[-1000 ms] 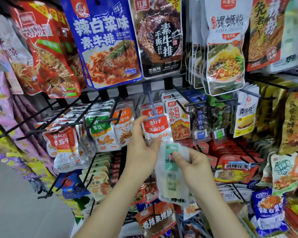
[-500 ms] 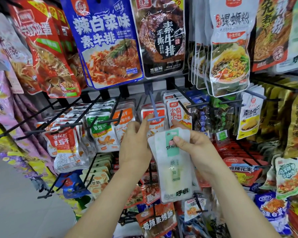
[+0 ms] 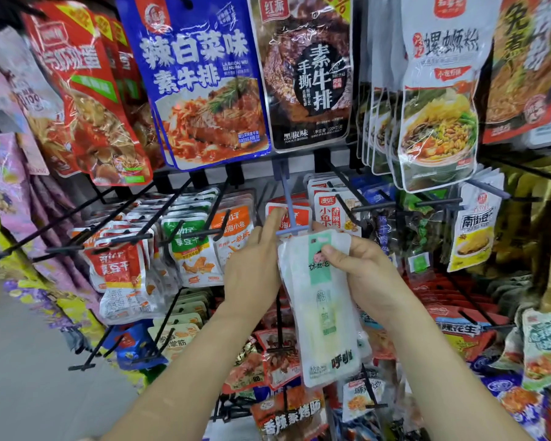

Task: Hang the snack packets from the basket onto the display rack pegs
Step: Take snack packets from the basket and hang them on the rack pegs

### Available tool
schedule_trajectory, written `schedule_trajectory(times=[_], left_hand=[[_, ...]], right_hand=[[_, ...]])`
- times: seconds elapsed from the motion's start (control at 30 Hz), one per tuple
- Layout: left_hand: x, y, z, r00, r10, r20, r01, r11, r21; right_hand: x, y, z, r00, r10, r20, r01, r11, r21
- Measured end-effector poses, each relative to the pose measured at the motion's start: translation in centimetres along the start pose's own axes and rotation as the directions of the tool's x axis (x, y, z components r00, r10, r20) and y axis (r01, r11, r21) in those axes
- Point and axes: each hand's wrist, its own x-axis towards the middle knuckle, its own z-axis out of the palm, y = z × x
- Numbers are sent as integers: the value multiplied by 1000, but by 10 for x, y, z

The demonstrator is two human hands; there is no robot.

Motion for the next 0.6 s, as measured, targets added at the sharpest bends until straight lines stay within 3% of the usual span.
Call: schedule_trajectory(times=[0.23, 0.3, 0.43, 0.57, 0.6], left_hand=[[9, 2, 11, 969, 77, -234, -62, 996, 70], [8, 5, 9, 976, 66, -206, -56, 997, 53], [8, 11, 2, 994, -97, 57, 86, 983, 164], [13, 15, -4, 995, -63, -76, 80, 964, 252], [15, 16, -2, 997, -61, -45, 70, 965, 251]], right_hand=[[-15, -4, -9, 997, -9, -81, 15, 997, 80], [-20, -5, -12, 997, 18, -77, -10, 995, 94], [-26, -5, -16, 993, 67, -102, -55, 992, 111], [-31, -5, -12, 988, 71, -134, -56, 993, 108], [-32, -5, -11, 986, 71, -148, -55, 992, 109]])
